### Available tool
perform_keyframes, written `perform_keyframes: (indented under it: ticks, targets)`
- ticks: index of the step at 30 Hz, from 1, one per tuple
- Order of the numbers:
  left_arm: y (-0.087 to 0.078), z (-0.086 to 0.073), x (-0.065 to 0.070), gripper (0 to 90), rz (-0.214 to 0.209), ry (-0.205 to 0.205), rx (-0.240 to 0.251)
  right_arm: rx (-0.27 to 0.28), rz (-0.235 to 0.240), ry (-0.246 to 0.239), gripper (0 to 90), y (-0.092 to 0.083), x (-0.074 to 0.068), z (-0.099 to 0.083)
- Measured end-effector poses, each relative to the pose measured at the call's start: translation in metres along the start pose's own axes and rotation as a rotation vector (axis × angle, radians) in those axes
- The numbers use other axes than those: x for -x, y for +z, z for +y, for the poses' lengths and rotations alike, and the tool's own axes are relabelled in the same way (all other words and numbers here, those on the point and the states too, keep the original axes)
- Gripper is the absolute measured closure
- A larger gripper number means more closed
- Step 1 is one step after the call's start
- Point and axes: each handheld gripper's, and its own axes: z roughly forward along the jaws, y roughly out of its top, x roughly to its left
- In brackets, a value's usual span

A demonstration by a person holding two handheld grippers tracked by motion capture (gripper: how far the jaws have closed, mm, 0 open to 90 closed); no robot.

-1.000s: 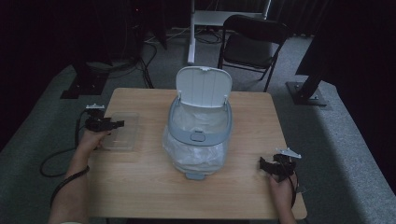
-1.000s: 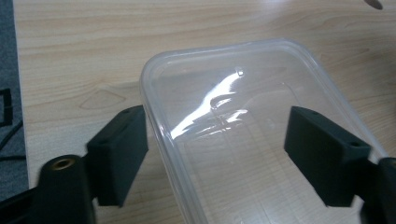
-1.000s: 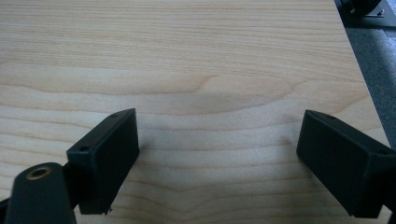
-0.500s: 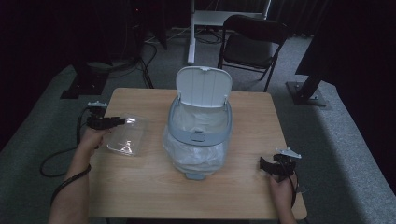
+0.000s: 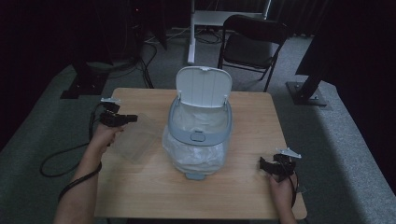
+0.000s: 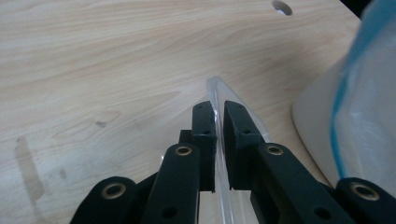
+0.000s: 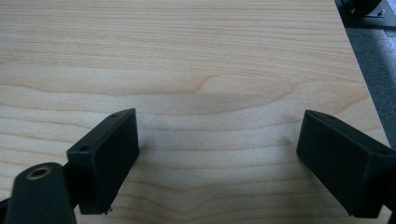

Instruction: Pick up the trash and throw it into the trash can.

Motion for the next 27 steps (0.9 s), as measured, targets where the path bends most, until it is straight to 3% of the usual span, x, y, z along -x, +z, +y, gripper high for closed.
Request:
perform_keyframes:
  ticks: [3,12,22,23,27]
  targets:
    - [-0.003,-0.002,0.007,85.9,-0.009,0.013,0.005,0.000,0.000,0.000,12.1,0.000,0.000,0.000]
    - [-0.022,-0.014,0.015,86.4,-0.027,-0.008,0.054,-0.001,0.002,-0.001,12.1,0.000,0.000,0.000]
    - [-0.050,-0.014,0.033,86.6,-0.062,-0.014,0.184,-0.002,0.003,-0.002,12.1,0.000,0.000,0.000]
    - [-0.057,-0.012,0.035,86.6,-0.077,-0.021,0.215,-0.002,0.003,-0.002,12.1,0.000,0.000,0.000]
    - [-0.069,-0.009,0.042,87.1,-0.071,-0.006,0.258,-0.001,0.003,-0.002,12.1,0.000,0.000,0.000]
